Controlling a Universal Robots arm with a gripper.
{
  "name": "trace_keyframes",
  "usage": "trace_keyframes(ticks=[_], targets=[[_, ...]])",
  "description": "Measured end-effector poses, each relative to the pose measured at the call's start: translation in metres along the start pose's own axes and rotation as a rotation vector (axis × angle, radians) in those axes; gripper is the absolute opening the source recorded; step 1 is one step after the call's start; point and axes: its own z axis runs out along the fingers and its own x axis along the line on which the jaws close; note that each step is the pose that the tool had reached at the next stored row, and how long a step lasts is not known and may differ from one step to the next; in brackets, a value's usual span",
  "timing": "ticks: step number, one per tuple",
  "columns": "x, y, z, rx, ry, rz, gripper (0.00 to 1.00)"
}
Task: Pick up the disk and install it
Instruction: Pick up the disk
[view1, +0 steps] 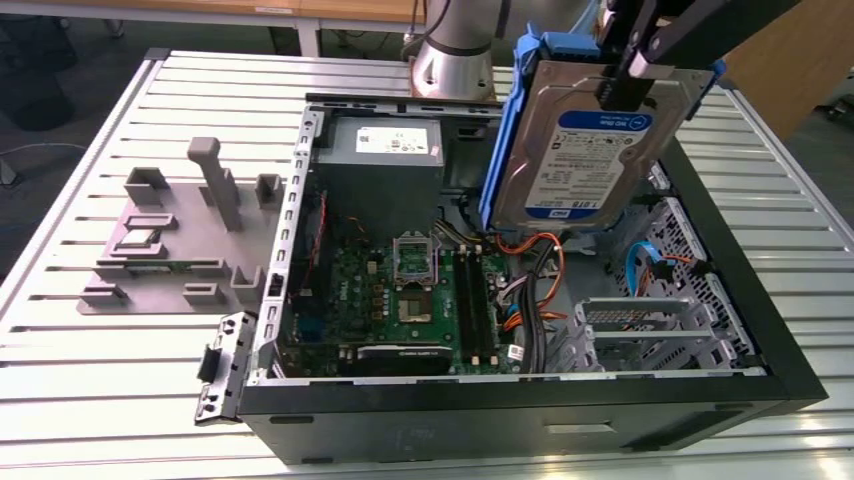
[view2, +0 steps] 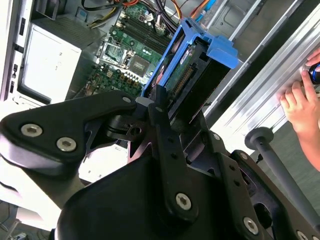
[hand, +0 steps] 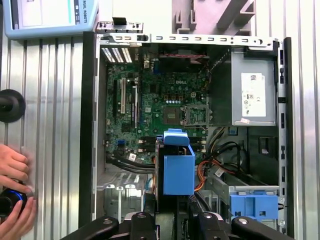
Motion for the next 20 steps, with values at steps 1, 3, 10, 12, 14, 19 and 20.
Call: trace_keyframes(ticks=[1, 3, 10, 12, 14, 19, 20], targets=[[0.0013, 0.0, -0.0001, 0.0, 0.0001, 0.0, 0.35], [0.004, -0.0001, -0.0002, 0.0, 0.0001, 0.0, 0.35], [0.0135, -0.0002, -0.0004, 0.0, 0.0, 0.0, 0.35], [0.0296, -0.0004, -0.001, 0.0, 0.0001, 0.0, 0.35], [0.0323, -0.0005, -0.0011, 0.0, 0.0001, 0.0, 0.35], [0.0391, -0.0006, -0.0013, 0.0, 0.0, 0.0, 0.35], [0.0404, -0.0006, -0.0013, 0.0, 0.0001, 0.0, 0.35]])
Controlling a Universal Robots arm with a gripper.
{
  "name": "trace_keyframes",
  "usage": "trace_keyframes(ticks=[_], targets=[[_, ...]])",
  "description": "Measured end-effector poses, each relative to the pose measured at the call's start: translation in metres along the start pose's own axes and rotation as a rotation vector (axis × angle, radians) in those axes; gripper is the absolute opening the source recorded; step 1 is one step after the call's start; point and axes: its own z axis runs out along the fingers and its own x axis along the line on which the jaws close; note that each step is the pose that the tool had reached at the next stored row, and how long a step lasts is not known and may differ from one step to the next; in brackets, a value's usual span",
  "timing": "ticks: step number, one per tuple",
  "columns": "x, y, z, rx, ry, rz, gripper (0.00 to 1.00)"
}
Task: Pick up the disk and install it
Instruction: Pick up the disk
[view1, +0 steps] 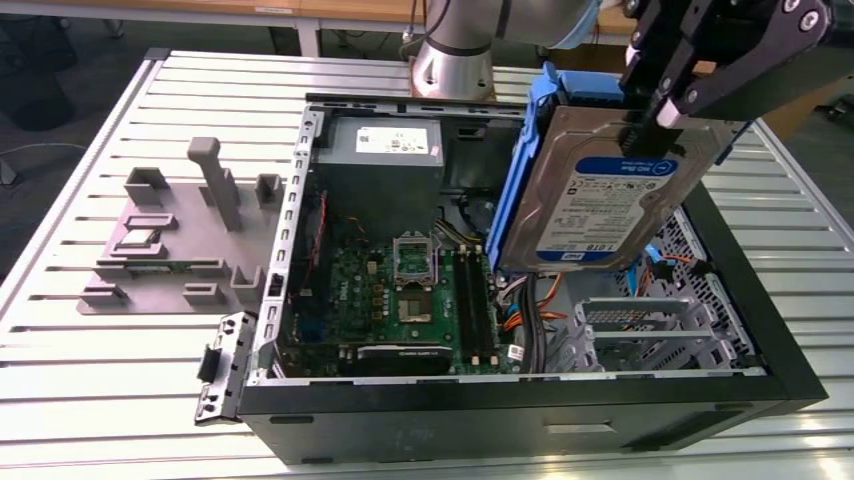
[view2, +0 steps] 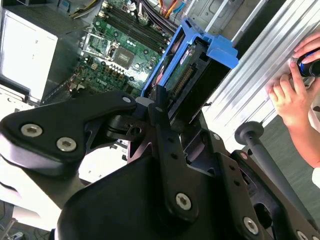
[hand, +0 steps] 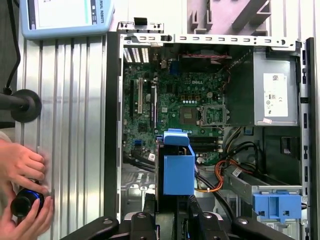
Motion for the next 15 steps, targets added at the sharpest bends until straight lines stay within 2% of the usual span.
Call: trace_keyframes(ticks=[15], targets=[[0.0, -0.003, 0.0005, 0.0, -0.0002, 0.0, 0.35]])
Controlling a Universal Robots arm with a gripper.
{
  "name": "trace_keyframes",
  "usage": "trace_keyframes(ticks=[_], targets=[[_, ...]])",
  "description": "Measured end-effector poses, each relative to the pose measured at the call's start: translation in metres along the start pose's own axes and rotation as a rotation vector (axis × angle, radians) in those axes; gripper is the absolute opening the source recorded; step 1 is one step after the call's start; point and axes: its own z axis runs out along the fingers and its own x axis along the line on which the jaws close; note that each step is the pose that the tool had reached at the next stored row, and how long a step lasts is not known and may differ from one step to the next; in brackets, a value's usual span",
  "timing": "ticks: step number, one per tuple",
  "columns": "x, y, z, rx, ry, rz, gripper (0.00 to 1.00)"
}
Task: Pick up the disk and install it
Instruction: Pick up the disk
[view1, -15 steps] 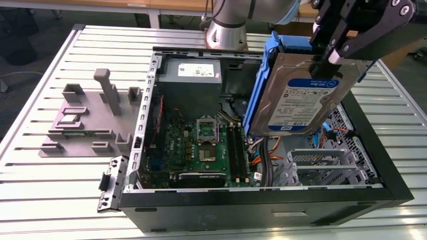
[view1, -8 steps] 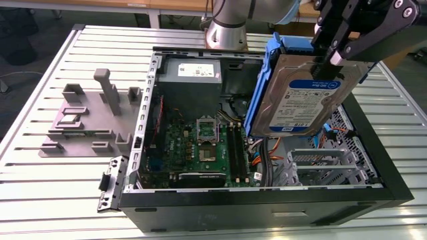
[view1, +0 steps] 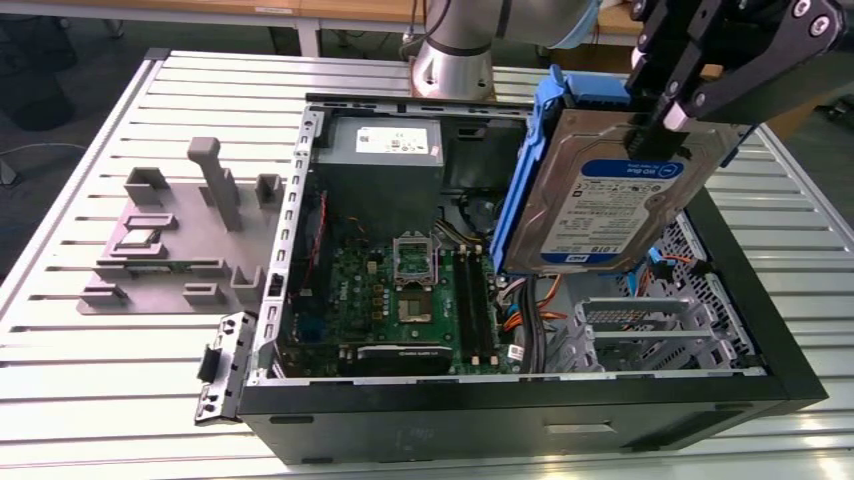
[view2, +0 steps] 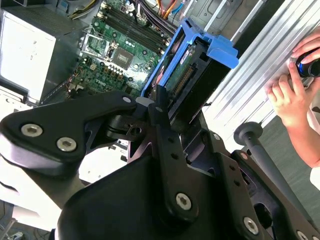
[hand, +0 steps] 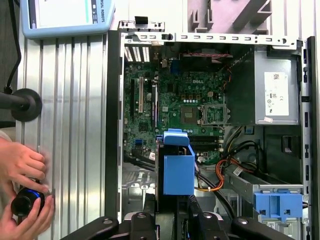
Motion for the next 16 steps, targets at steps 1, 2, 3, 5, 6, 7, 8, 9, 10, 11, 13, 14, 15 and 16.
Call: trace_keyframes(ticks=[1, 2, 3, 5, 6, 7, 8, 9, 10, 11, 13, 14, 15, 16], targets=[[0.0, -0.0015, 0.0, 0.0001, -0.0001, 0.0, 0.35], [0.0, -0.0032, 0.0, 0.0001, -0.0002, 0.0, 0.35], [-0.0001, -0.0051, 0.0, 0.0, -0.0001, 0.0, 0.35], [-0.0001, -0.0083, -0.0002, 0.0001, 0.0, 0.0, 0.35], [-0.0001, -0.0103, -0.0002, 0.0001, -0.0001, 0.0, 0.35], [-0.0002, -0.0126, -0.0003, 0.0, 0.0, 0.0, 0.35], [-0.0002, -0.0156, -0.0003, -0.0001, 0.0, 0.0, 0.35], [-0.0002, -0.0185, -0.0004, -0.0002, -0.0001, 0.0, 0.35], [-0.0002, -0.0209, -0.0002, -0.0002, -0.0002, 0.0, 0.35], [0.0, -0.0227, 0.0, -0.0003, -0.0002, 0.0, 0.35], [0.0011, -0.0247, 0.001, -0.0003, -0.0001, 0.0, 0.35], [0.0018, -0.0255, 0.0017, -0.0002, -0.0001, 0.001, 0.35], [0.0022, -0.0261, 0.0025, -0.0003, -0.0001, 0.001, 0.35], [0.0022, -0.0265, 0.003, -0.0003, 0.0, 0.002, 0.35]])
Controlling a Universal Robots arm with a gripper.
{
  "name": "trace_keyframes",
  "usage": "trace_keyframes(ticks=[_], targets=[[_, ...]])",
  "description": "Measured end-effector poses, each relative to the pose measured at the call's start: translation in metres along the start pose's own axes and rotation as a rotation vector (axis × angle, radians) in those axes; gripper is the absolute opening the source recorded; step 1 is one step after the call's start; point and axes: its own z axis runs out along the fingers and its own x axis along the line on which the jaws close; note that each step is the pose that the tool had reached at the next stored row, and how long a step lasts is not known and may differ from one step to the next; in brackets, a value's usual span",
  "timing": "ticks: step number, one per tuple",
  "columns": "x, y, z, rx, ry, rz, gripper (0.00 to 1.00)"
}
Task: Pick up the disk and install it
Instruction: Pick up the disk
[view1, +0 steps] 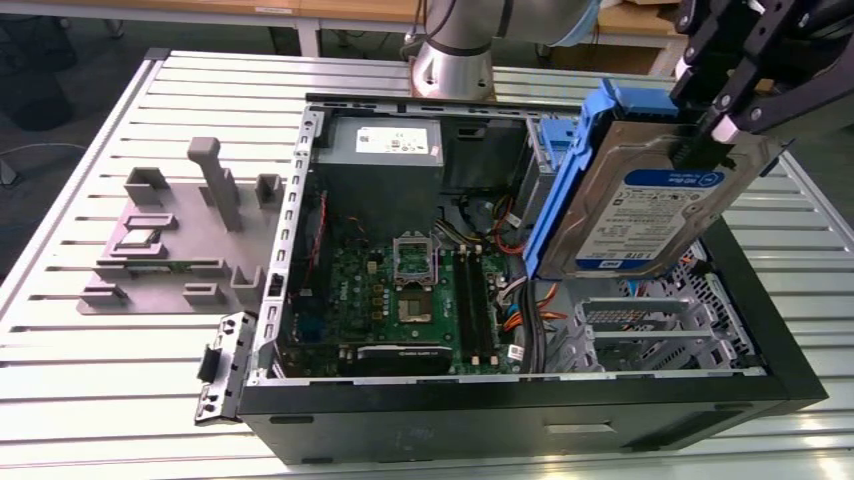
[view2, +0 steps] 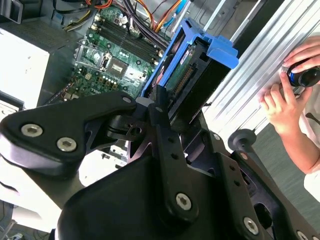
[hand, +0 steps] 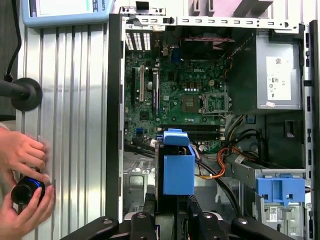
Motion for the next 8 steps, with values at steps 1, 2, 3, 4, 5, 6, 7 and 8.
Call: trace_keyframes(ticks=[1, 2, 3, 4, 5, 6, 7, 8], targets=[[0.0, -0.0005, 0.0005, 0.0, 0.0001, 0.0, 0.35], [0.0, -0.001, 0.0008, 0.0, 0.0002, 0.0, 0.35], [0.0, -0.0013, 0.001, 0.0, 0.0001, 0.0, 0.35], [0.0, -0.0015, 0.0011, 0.0, 0.0001, 0.0, 0.35], [0.0, -0.0015, 0.0011, 0.0, 0.0001, 0.0, 0.35], [0.0, -0.0016, 0.0012, 0.0, 0.0, 0.0, 0.35], [0.0, -0.0017, 0.0012, 0.0, 0.0, 0.0, 0.35], [0.0, -0.0017, 0.0012, 0.0, 0.0, 0.0, 0.35]])
